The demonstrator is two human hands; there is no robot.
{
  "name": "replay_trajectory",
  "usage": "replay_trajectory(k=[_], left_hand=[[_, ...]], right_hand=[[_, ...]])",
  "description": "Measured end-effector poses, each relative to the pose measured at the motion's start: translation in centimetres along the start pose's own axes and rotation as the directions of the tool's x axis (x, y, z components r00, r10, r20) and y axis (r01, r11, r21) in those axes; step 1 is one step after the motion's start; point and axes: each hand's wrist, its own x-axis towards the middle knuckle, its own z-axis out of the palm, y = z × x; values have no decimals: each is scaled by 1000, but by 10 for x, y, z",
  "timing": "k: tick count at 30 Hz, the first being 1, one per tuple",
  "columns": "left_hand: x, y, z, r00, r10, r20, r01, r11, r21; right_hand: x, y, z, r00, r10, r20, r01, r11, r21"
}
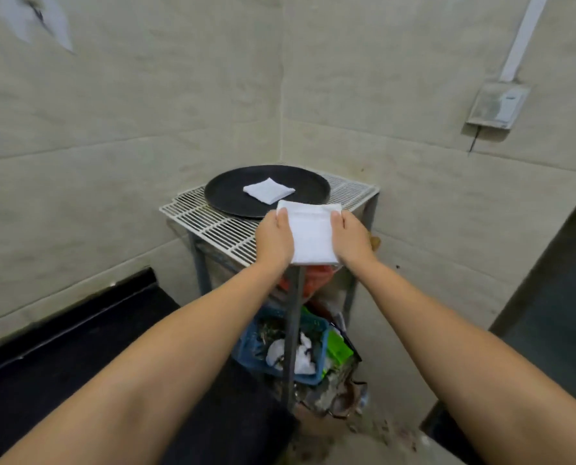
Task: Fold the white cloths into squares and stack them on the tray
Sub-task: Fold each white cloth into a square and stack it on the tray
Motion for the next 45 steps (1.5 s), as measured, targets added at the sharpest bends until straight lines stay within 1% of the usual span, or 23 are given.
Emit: replay_trajectory(k=[4, 7, 9, 13, 16, 18, 21, 25, 27, 30, 32, 35, 39, 40, 42, 44, 45], left_hand=[[69, -5, 8, 994, -55, -93, 54, 998, -16], [115, -12, 17, 982, -96, -164, 99, 995, 11], [144, -16, 27, 968, -123, -219, 133, 990, 35], [205, -30, 50, 932, -210, -297, 228, 973, 27], [244, -44, 60, 890, -309, -336, 330, 944, 5], [258, -54, 66, 855, -351, -383, 390, 920, 28], [267, -66, 73, 826, -351, -440, 447, 884, 134], [269, -82, 76, 790, -340, -510, 524, 807, 273], [268, -86, 74, 777, -346, -527, 554, 773, 309], [267, -89, 76, 757, -364, -543, 603, 710, 364], [270, -90, 79, 762, -363, -536, 618, 656, 434], [272, -90, 83, 777, -359, -517, 625, 535, 569], [272, -89, 82, 793, -367, -486, 608, 433, 665], [271, -89, 81, 791, -374, -485, 611, 422, 670], [267, -88, 74, 786, -392, -479, 617, 434, 657], [260, -85, 63, 800, -367, -474, 600, 474, 644], [254, -83, 55, 809, -343, -478, 588, 499, 636]], right_hand=[[78, -10, 29, 992, -106, 63, 108, 994, -25], [136, -13, 50, 975, -172, 137, 178, 984, -27], [177, -10, 64, 958, -193, 210, 205, 978, -35], [259, 0, 95, 915, -238, 326, 268, 962, -50], [310, 4, 116, 864, -257, 433, 313, 948, -61], [334, 11, 129, 817, -256, 517, 334, 941, -62], [356, 24, 149, 745, -251, 618, 366, 929, -64], [364, 38, 171, 651, -239, 720, 402, 914, -60], [364, 42, 180, 621, -249, 743, 434, 899, -61], [364, 46, 187, 609, -269, 746, 483, 872, -79], [365, 48, 188, 598, -273, 754, 517, 850, -102], [366, 49, 188, 588, -280, 759, 557, 820, -130], [363, 48, 186, 580, -280, 765, 600, 782, -169], [363, 47, 185, 579, -271, 769, 609, 771, -187], [364, 43, 180, 598, -269, 755, 618, 754, -220], [362, 36, 171, 625, -318, 712, 635, 738, -229], [359, 31, 167, 627, -361, 690, 661, 715, -227]])
